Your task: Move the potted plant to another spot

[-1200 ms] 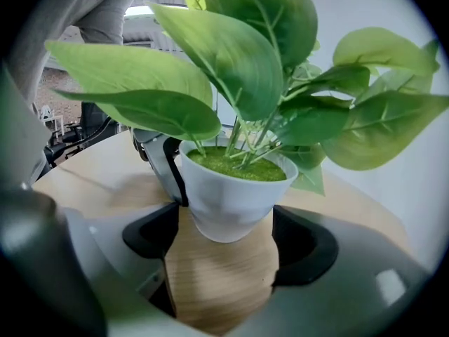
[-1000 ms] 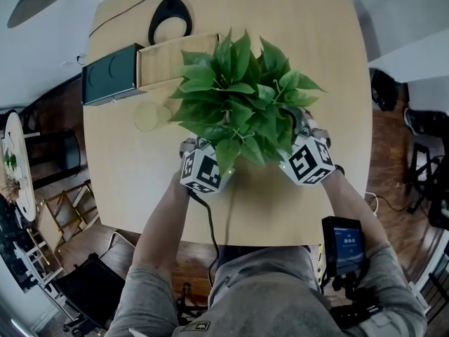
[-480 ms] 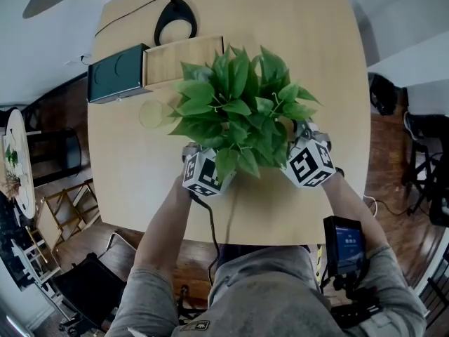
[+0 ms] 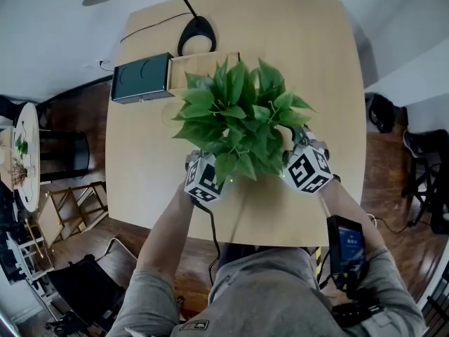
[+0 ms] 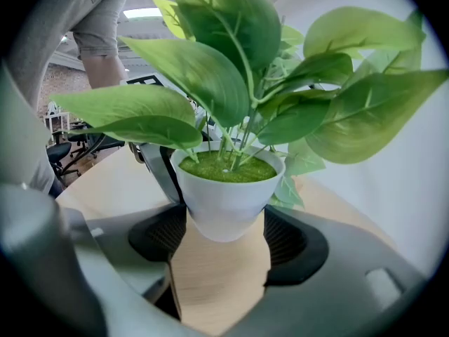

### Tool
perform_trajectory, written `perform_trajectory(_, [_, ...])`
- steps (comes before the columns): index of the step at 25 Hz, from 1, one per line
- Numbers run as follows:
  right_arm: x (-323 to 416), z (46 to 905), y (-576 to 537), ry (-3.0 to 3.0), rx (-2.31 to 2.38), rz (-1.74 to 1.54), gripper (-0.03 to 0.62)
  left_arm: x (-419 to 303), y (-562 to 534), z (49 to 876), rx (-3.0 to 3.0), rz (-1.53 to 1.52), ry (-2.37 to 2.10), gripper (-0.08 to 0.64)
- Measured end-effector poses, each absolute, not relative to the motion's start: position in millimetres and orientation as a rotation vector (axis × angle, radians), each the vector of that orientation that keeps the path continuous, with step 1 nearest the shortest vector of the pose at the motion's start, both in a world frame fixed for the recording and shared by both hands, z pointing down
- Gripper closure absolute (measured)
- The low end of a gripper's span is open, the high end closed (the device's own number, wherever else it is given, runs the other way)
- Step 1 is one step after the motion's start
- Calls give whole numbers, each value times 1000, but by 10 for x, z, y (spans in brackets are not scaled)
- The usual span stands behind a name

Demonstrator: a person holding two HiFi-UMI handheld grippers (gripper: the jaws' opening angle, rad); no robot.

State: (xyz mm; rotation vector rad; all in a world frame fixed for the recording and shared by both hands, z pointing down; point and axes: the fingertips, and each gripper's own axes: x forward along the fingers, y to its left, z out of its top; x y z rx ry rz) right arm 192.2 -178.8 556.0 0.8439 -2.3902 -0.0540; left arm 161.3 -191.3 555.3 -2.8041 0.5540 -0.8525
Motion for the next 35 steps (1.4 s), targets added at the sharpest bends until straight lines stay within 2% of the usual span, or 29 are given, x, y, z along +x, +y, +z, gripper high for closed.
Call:
perform_trajectory(9, [1173,4912,-1857,-2384,804,-131,239,877,-1956,4901,-2800,-790,617,195])
perform_trajectory(15, [1124,4878,-1871,-2363,818,-146,239,815,-1994,4868,-2800,-764,613,195])
perform_trajectory(21, [427,4746,-1977,-2321,907,-114,239,137,-2120,4741,-2803,-736,497,195])
perform_trajectory(35, [-474,4608,-2124,-2293,954,-110,239,-763,-2281,4618,-2800,-731,451,195])
